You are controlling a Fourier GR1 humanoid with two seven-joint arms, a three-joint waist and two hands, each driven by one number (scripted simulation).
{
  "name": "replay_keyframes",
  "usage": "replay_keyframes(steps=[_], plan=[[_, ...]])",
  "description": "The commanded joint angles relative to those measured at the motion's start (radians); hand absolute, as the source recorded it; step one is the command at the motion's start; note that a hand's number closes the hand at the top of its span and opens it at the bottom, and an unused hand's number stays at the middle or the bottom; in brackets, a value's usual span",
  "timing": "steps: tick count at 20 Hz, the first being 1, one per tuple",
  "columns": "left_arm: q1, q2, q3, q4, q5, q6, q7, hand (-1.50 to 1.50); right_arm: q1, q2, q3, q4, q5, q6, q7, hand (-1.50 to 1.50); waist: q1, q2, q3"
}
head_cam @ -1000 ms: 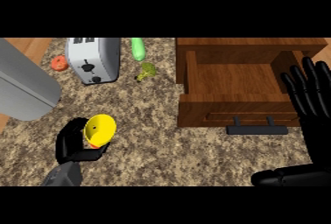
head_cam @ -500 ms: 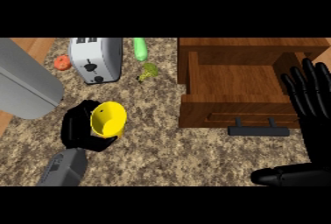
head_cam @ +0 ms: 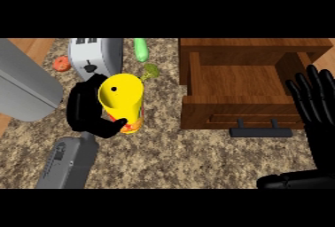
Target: Pick up the cup, place it into the drawer and close the drawer
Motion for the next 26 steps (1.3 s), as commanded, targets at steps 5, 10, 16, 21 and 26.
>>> replay_keyframes(steps=[5,10,16,21,26], plan=[[-0.167,-0.051,-0.050,-0.125,-0.057,0.160,0.196,1.50,-0.021,0.024,0.023,0.012,0.046,-0.029,-0.018,-1.50,-0.004,0.002,0.000],[-0.341,-0.060,-0.036,0.001,-0.090,0.219,0.228,1.50,-0.007,0.017,0.015,0.058,0.034,0.004,-0.070,-1.50,-0.011,0.004,0.000],[-0.459,-0.060,-0.099,0.073,-0.136,0.332,0.266,1.50,-0.046,0.011,0.030,-0.023,0.024,-0.032,0.055,-1.50,-0.014,0.003,-0.001],[-0.613,-0.061,-0.066,0.218,-0.105,0.334,0.306,1.50,-0.126,-0.028,-0.051,0.092,-0.025,-0.011,0.016,-1.50,-0.016,0.006,0.000],[-0.722,-0.061,-0.081,0.366,-0.103,0.375,0.296,1.50,-0.059,-0.026,-0.048,0.037,-0.028,0.004,0.002,-1.50,-0.023,0.007,0.000]])
